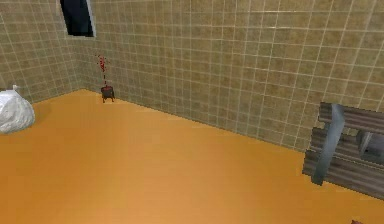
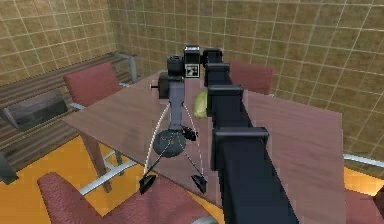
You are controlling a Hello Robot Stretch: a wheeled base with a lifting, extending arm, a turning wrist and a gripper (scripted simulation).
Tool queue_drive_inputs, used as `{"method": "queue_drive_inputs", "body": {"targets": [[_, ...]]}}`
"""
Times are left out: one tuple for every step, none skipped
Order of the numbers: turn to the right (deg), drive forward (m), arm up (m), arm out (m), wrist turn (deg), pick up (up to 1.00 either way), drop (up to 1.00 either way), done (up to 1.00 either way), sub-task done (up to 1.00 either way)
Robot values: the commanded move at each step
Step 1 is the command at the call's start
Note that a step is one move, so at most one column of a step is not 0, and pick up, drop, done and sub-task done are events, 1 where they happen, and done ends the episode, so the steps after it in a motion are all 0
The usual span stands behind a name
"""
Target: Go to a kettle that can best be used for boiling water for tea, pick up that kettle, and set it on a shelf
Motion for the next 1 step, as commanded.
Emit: {"method": "queue_drive_inputs", "body": {"targets": [[0.0, 0.00, 0.00, 0.00, 45.0, 0.00, 0.00, 0.00, 0.00]]}}
